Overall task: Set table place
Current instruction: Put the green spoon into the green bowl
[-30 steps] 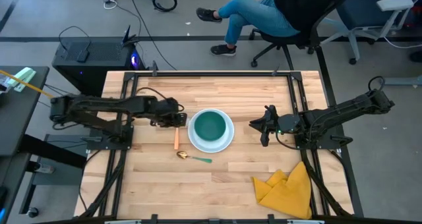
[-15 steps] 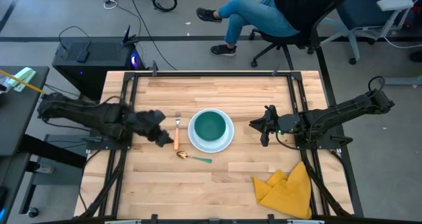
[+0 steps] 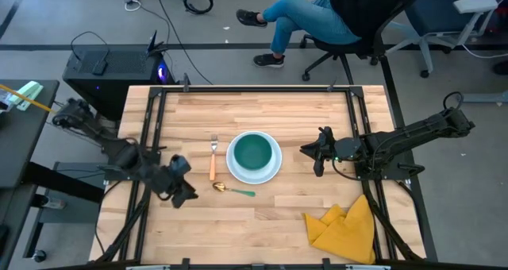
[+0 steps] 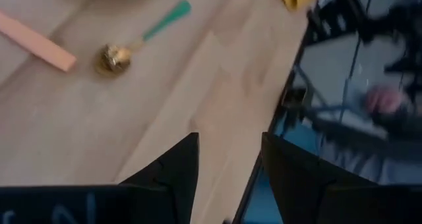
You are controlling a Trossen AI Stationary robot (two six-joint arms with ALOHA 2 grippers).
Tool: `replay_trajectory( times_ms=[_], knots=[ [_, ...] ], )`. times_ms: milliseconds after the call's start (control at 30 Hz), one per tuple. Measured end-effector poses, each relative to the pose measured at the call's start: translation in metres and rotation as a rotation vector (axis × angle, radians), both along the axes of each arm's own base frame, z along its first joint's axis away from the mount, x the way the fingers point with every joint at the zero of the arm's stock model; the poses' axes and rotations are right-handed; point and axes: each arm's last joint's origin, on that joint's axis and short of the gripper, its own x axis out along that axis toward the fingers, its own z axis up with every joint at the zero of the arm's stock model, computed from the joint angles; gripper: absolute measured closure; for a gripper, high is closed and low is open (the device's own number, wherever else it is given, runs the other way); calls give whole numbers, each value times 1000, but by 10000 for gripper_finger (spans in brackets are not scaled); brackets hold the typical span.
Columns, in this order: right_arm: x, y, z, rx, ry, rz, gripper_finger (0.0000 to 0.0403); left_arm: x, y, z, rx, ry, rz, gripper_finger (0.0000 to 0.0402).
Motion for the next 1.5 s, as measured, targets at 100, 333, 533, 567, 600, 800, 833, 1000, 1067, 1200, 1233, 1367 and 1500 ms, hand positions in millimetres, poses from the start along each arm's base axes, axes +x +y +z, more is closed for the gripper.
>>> replay_trajectory(
  times_ms=[100,333,533,567,600,800,833,1000,1067,1200,1233,1367,1500],
  knots=[
    [0,0,0,0,0,0,339,-4,-7,-1,30,-7,-73,229],
    [0,0,-1,-78,31,40,339,-9,-13,-1,115,-41,-196,224],
    [0,0,-1,-84,32,43,339,-9,-13,-1,240,-91,-319,228],
    [0,0,-1,-84,33,44,339,-9,-13,-1,249,-94,-329,228],
    [0,0,-1,-85,33,44,339,-9,-13,-1,252,-95,-331,226],
    [0,0,0,-81,25,42,339,-9,-13,-1,252,-95,-330,221],
    [0,0,1,-79,17,42,339,-9,-13,-1,252,-95,-330,221],
    [4,1,7,-40,-65,32,339,-9,-13,-1,251,-95,-330,221],
    [5,1,9,-20,-93,29,339,-9,-13,-1,252,-95,-330,222],
    [6,1,13,-13,-130,28,339,-9,-13,-1,251,-95,-330,225],
    [6,2,13,-12,-138,28,339,-9,-13,-1,251,-95,-330,225],
    [7,2,15,-7,-155,26,339,-9,-13,-1,251,-95,-332,222],
    [7,2,15,-5,-159,26,339,-9,-13,0,222,-85,-376,222]
  ],
)
